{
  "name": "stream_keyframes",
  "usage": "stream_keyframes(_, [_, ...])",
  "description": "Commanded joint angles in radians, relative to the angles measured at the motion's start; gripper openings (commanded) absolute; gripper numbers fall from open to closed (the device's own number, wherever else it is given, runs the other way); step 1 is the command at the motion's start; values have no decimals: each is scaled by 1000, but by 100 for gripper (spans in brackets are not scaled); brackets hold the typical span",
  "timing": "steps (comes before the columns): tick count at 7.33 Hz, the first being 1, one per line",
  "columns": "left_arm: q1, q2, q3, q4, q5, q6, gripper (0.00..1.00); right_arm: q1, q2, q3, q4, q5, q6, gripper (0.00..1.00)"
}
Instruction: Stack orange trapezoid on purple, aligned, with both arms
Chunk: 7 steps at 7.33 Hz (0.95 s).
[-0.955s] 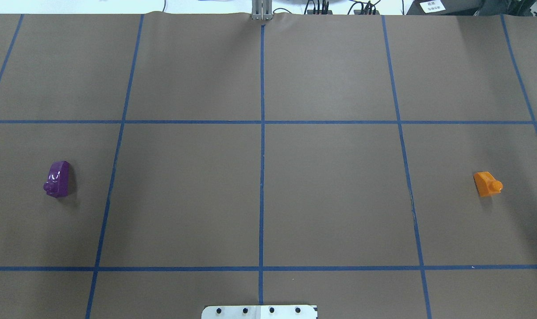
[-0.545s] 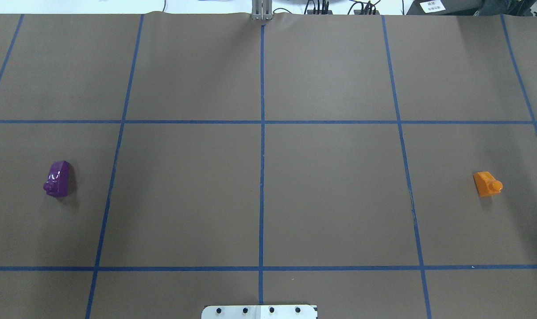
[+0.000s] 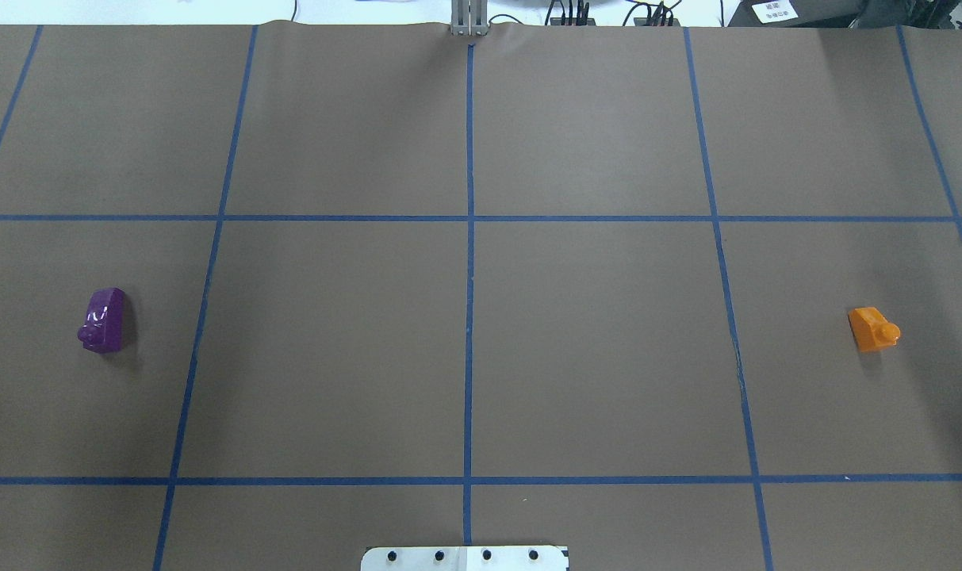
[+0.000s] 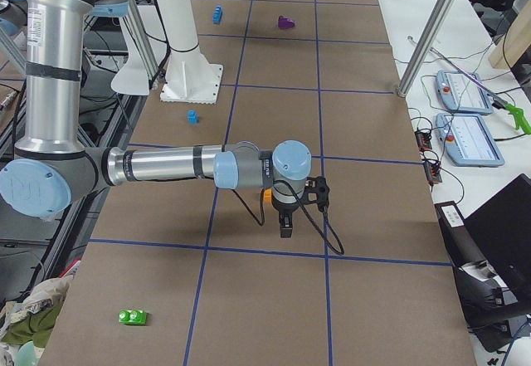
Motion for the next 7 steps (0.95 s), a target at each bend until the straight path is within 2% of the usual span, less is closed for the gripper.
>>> stream_keyframes(1, [128, -10, 18, -73, -56, -156, 100, 0, -1, 1, 1, 12, -4, 100])
stream_keyframes(2, [241, -15, 22, -198, -53, -323, 100, -1, -1, 5, 3, 14, -6, 100])
stream_keyframes(4, [461, -44, 22, -373, 28, -824, 99, -1, -1, 2, 1, 14, -6, 100])
stream_keyframes(7, [638, -105, 29, -390, 70, -1056, 99, -3, -1, 2, 1, 26, -6, 100])
